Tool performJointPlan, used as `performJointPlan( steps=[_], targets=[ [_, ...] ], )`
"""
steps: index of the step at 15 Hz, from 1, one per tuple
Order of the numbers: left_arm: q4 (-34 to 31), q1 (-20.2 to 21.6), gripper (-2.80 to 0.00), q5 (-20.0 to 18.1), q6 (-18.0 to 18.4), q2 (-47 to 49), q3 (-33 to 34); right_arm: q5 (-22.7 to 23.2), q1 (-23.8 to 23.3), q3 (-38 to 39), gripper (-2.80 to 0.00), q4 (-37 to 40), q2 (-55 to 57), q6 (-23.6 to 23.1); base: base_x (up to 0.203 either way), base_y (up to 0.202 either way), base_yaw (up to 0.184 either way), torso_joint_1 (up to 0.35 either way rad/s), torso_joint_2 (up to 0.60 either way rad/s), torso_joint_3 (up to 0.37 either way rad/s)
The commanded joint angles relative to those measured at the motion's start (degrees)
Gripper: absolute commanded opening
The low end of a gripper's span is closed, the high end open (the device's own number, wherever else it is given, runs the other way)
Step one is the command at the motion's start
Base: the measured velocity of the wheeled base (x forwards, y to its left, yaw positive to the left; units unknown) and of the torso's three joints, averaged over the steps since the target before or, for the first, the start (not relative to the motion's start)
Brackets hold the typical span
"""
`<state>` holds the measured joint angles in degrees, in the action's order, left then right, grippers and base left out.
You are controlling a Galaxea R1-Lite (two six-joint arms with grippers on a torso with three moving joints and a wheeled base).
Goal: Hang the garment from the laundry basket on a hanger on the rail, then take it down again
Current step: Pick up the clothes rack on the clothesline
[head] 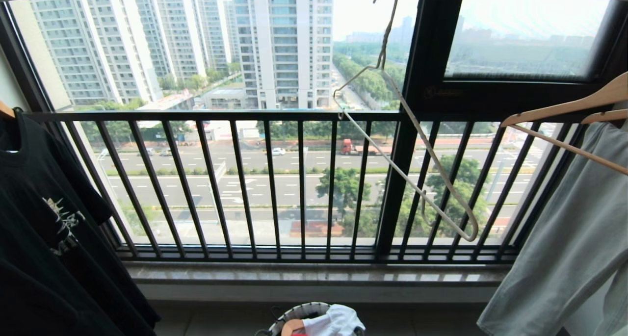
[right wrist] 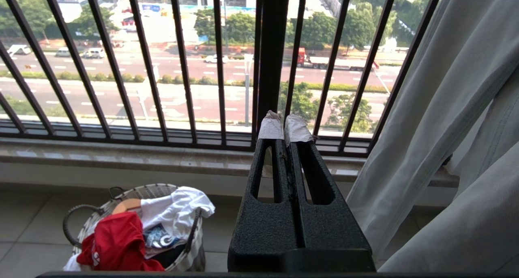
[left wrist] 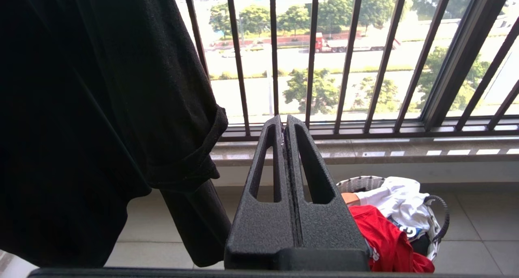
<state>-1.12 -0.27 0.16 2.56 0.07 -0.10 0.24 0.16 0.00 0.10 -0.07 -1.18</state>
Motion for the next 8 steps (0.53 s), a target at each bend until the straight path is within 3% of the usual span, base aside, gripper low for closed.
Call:
performJointPlan(
  steps=[1,8],
  targets=[
    [0.0,0.0,-2.8,0.0,0.0,0.0,0.0,0.0,0.0,0.0,-2.8,0.0,0.1,0.0,0.0,0.0,0.0,0.0,0.0,0.0],
    [0.0,0.0,-2.8,0.0,0.0,0.0,0.0,0.0,0.0,0.0,-2.8,0.0,0.1,0.0,0.0,0.0,0.0,0.0,0.0,0.0]
  ],
)
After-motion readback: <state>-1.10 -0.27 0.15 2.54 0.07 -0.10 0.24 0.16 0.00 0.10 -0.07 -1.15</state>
